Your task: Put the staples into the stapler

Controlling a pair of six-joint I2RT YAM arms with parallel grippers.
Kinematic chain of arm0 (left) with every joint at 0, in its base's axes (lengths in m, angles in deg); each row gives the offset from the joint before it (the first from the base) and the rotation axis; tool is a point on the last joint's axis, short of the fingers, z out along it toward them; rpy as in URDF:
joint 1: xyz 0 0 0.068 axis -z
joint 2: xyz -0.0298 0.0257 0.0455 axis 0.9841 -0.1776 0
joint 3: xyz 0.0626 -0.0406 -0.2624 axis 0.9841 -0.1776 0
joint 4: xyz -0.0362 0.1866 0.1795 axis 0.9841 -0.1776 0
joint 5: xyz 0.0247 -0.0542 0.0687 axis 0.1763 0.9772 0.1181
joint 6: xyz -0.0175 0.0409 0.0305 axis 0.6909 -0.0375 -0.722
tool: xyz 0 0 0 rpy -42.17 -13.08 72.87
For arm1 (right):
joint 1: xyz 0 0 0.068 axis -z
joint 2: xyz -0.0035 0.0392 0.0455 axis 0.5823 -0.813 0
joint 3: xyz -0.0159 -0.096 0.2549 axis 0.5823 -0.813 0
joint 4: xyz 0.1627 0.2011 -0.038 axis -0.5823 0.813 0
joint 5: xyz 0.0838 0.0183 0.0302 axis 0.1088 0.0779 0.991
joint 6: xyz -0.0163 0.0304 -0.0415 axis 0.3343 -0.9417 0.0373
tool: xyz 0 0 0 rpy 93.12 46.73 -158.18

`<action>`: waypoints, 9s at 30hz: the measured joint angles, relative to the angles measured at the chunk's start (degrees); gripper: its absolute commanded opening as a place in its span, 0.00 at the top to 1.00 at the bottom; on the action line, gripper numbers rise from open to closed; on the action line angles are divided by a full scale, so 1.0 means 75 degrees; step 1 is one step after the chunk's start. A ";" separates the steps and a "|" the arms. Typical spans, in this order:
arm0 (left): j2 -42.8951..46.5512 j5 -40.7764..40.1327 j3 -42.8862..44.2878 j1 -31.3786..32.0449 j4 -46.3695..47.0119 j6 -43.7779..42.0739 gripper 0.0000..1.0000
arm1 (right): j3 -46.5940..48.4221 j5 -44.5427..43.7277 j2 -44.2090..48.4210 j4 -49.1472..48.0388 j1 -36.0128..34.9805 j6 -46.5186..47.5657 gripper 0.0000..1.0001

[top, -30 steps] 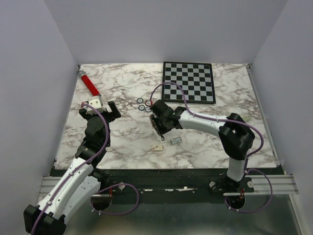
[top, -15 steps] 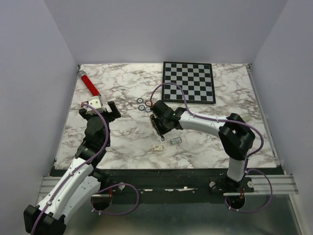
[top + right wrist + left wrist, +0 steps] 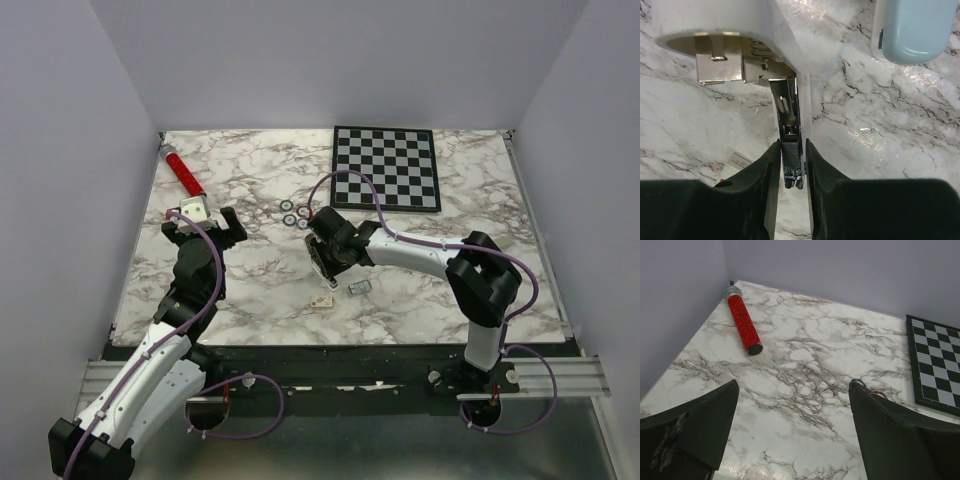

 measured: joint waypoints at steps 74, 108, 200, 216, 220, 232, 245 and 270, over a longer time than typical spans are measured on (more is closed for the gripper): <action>-0.0393 0.0323 -0.0003 0.0000 0.0012 0.0055 0.01 | -0.0624 -0.0154 0.0487 0.0128 0.0114 -0.0052 0.59; -0.4637 0.5263 0.2352 -0.0076 -0.1125 0.2226 0.07 | -0.5065 0.0417 0.2358 -0.6423 -0.0087 0.1451 0.52; -0.5187 0.6490 0.1338 0.2063 -0.0376 0.2760 0.82 | -0.4578 0.0731 0.1813 -0.6132 -0.0087 0.2378 0.99; -0.3558 0.5444 0.0294 0.0699 -0.0268 0.3821 0.48 | -0.4666 0.0752 0.1903 -0.6146 -0.0087 0.2229 0.64; -0.3104 0.5289 0.0000 0.0105 -0.0291 0.3876 0.45 | -0.4666 0.0752 0.1958 -0.6102 -0.0087 0.2192 0.60; -0.2331 0.5126 0.0009 -0.0731 -0.0449 0.3311 0.37 | -0.4657 0.0752 0.2532 -0.5182 -0.0087 0.2101 0.34; -0.0906 0.4255 0.0169 -0.0895 -0.0921 0.1912 0.01 | -0.2748 0.0635 0.3083 -0.2565 -0.0087 0.2069 0.33; -0.0373 0.2731 0.0125 -0.0909 -0.1014 0.0947 0.01 | -0.0286 0.0612 0.0504 0.0460 -0.0087 0.2375 0.73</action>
